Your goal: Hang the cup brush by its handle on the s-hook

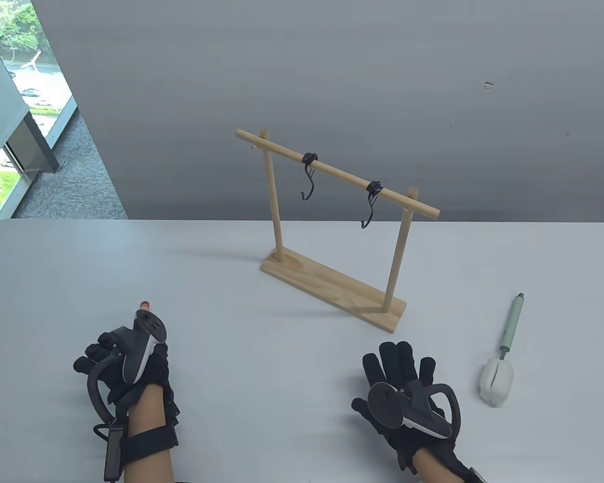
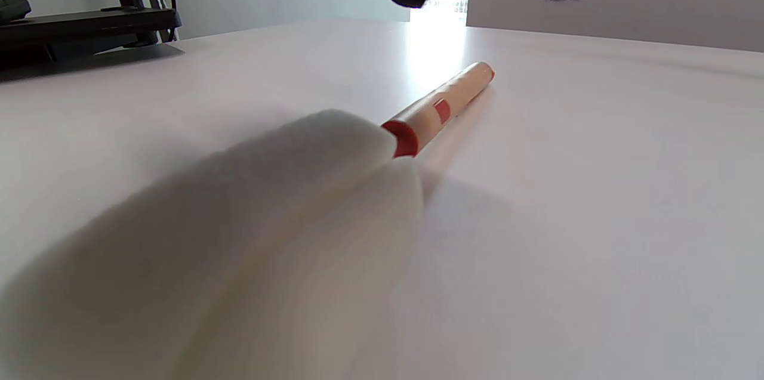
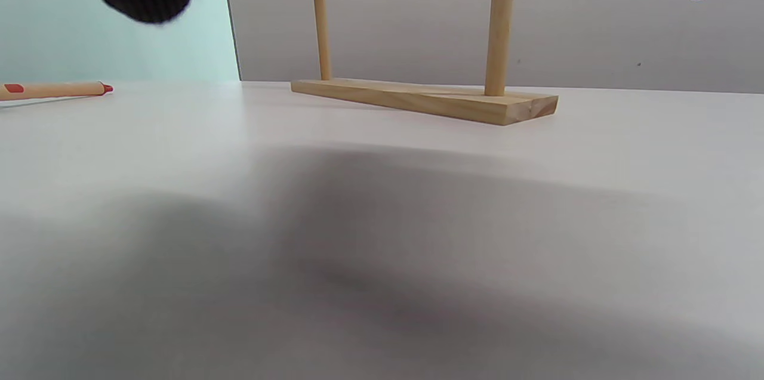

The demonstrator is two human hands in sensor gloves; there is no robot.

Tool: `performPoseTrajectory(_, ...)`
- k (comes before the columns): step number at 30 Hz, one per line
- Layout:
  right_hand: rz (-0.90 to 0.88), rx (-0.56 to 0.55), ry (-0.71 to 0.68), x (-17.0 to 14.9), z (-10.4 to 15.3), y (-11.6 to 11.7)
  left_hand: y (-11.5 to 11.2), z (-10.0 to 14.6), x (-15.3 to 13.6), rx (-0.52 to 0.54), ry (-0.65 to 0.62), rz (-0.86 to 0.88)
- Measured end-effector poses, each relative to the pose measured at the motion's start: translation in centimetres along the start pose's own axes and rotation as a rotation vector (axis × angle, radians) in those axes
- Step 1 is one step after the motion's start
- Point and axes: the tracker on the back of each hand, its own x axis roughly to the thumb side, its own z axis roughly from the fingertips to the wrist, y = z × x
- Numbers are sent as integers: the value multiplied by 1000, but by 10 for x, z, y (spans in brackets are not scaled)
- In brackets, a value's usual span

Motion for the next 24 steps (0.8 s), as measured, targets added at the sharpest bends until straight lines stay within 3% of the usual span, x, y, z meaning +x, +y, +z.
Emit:
performPoseTrajectory(11, 15, 59, -13, 4, -2, 5, -26, -35, 17, 10, 78, -176)
performPoseTrajectory(19, 16, 93, -7, 5, -4, 7, -38, -44, 27, -9, 96, -283)
performPoseTrajectory(24, 15, 99, -5, 5, -5, 7, -44, -40, 34, 44, 89, -367)
